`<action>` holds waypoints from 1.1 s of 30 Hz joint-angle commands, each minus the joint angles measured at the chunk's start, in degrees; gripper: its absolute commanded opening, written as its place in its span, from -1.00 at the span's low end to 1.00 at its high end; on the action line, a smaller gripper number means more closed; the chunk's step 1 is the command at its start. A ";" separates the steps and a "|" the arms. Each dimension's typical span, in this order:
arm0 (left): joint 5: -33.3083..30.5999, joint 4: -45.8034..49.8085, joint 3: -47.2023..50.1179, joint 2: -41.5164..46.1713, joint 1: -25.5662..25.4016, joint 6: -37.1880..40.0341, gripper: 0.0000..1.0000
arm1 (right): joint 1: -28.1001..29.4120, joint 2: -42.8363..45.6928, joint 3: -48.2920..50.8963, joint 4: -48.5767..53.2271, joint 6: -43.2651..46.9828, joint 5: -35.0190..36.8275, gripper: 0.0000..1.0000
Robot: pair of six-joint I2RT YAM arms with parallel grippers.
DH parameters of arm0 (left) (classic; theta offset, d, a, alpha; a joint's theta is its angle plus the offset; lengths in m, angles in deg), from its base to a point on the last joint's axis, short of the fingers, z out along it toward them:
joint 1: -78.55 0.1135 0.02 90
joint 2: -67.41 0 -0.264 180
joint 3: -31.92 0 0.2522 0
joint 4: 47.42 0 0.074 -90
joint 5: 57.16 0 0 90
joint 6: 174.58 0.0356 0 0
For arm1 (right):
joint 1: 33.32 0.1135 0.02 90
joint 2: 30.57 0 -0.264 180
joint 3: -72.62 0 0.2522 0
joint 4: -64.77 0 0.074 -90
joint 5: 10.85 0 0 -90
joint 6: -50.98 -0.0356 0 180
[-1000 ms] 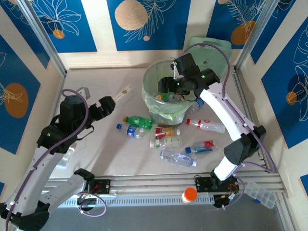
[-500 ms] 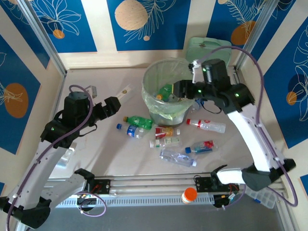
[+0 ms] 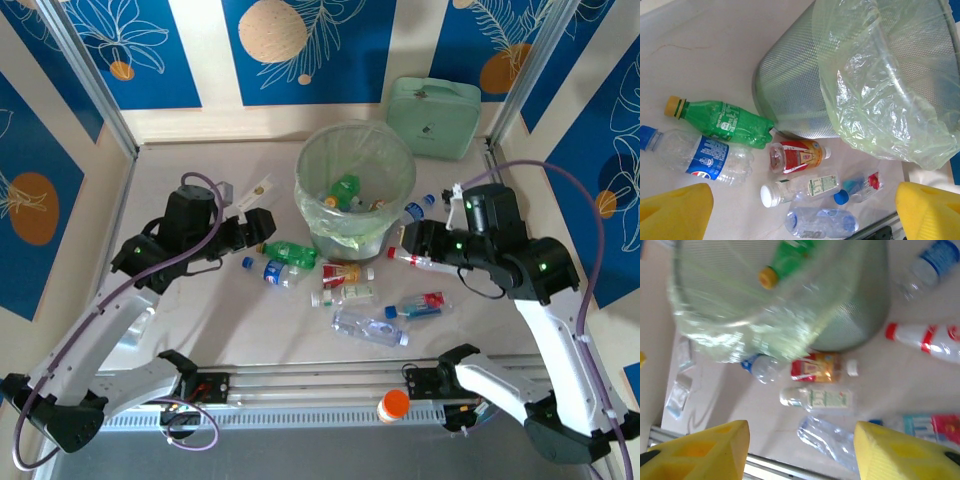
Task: Put the plastic bottles in the bin
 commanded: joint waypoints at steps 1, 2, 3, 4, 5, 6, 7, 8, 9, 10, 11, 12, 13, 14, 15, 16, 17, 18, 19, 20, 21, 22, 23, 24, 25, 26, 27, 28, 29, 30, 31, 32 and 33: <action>0.09 -1.24 0.42 0.62 -0.55 -1.71 0.87 | -2.37 2.39 3.43 5.96 -8.01 3.54 0.15; 0.10 -1.25 0.80 0.62 -0.55 -1.77 0.86 | -3.50 2.62 4.44 6.68 -9.70 4.33 0.16; 0.10 -1.17 0.97 0.62 -0.55 -1.97 0.87 | -4.83 2.61 5.44 7.25 -11.07 4.73 0.16; 0.03 -1.09 1.11 0.54 -0.55 -2.06 0.86 | -6.08 2.40 6.32 7.65 -11.90 4.86 0.16; -0.06 -0.99 1.27 0.54 -0.54 -2.01 0.87 | -7.60 2.02 7.26 8.38 -13.07 5.16 0.17; -0.16 -0.82 1.41 0.54 -0.55 -2.16 0.87 | -9.10 1.27 8.10 9.42 -14.85 5.46 0.17; -0.25 -0.72 1.39 0.53 -0.55 -2.09 0.87 | -10.60 0.59 8.83 9.93 -16.33 5.19 0.18; -0.34 -0.60 1.48 0.54 -0.55 -2.13 0.87 | -12.24 0.01 9.98 9.87 -17.35 4.11 0.20; -0.51 -0.39 1.63 0.54 -0.55 -2.13 0.88 | -13.44 -0.52 11.04 10.03 -19.19 3.74 0.21; -0.61 -0.28 1.60 0.54 -0.53 -2.23 0.88 | -14.38 -0.81 11.99 10.16 -21.31 3.62 0.21; -0.61 -0.30 1.75 0.70 -0.55 -2.33 0.88 | -15.46 -1.02 13.36 9.30 -22.26 1.98 0.20; -0.77 -0.57 2.12 1.03 -0.55 -2.51 0.89 | -16.10 -1.12 14.50 8.34 -23.09 0.71 0.19; -0.93 -0.69 2.37 1.34 -0.55 -2.73 0.89 | -16.24 -1.35 15.06 8.19 -24.25 0.70 0.18; -1.09 -0.73 2.72 1.60 -0.55 -2.86 0.89 | -16.24 -1.61 15.67 8.32 -25.96 0.98 0.19; -1.22 -0.77 2.97 1.83 -0.47 -2.87 0.89 | -16.24 -1.76 16.62 8.48 -27.54 1.24 0.25; -1.35 -0.57 3.12 1.94 -0.49 -2.87 0.89 | -16.26 -1.87 17.69 8.65 -29.08 1.27 0.32; -1.53 -0.35 3.29 2.10 -0.48 -2.93 0.89 | -16.57 -2.27 18.79 9.37 -31.06 1.19 0.38; -1.74 -0.10 3.51 2.20 -0.46 -3.08 0.89 | -16.92 -2.97 19.76 9.99 -32.53 0.70 0.44; -1.91 0.07 3.68 2.36 -0.46 -3.18 0.89 | -16.99 -3.50 20.62 10.14 -33.59 0.49 0.48; -2.00 0.01 3.81 2.55 -0.46 -3.22 0.89 | -16.97 -3.96 21.61 10.23 -34.97 0.64 0.51; -2.42 0.03 4.07 2.93 -0.46 -3.38 0.89 | -16.95 -4.28 22.56 10.28 -36.56 1.27 0.55; -2.97 0.20 4.32 3.34 -0.46 -3.55 0.90 | -16.95 -4.67 23.35 10.06 -37.57 1.81 0.60; -3.59 0.29 4.57 3.91 -0.46 -3.78 0.90 | -17.06 -5.18 24.29 9.12 -38.41 1.97 0.65; -4.17 0.40 4.85 4.43 -0.46 -3.99 0.90 | -17.04 -5.65 25.25 7.67 -38.96 1.89 0.68; -4.53 0.41 5.04 4.90 -0.46 -4.17 0.90 | -17.04 -6.06 26.08 6.66 -39.71 2.16 0.69; -4.81 0.61 5.15 5.33 -0.46 -4.32 0.91 | -17.04 -6.65 27.20 5.41 -40.42 2.40 0.69; -5.00 0.93 5.06 5.57 -0.46 -4.34 0.91 | -17.10 -7.29 28.53 4.13 -40.97 2.49 0.70; -5.09 1.42 4.77 5.64 -0.46 -4.27 0.90 | -17.33 -7.81 29.72 3.08 -41.37 2.50 0.70; -5.09 1.94 4.50 5.74 -0.46 -4.11 0.91 | -17.81 -8.49 30.99 2.01 -42.17 2.38 0.70; -5.20 2.53 4.24 5.87 -0.46 -3.93 0.91 | -18.31 -9.03 32.17 0.74 -43.07 1.36 0.70; -5.32 2.97 4.05 5.93 -0.46 -3.80 0.90 | -18.44 -9.38 32.96 -0.68 -43.58 0.86 0.70; -5.44 3.42 3.93 5.98 -0.46 -3.68 0.91 | -18.23 -9.79 33.34 -2.47 -43.95 1.17 0.70; -5.61 3.70 3.84 6.21 -0.46 -3.58 0.91 | -17.93 -10.52 33.65 -4.06 -43.97 1.69 0.71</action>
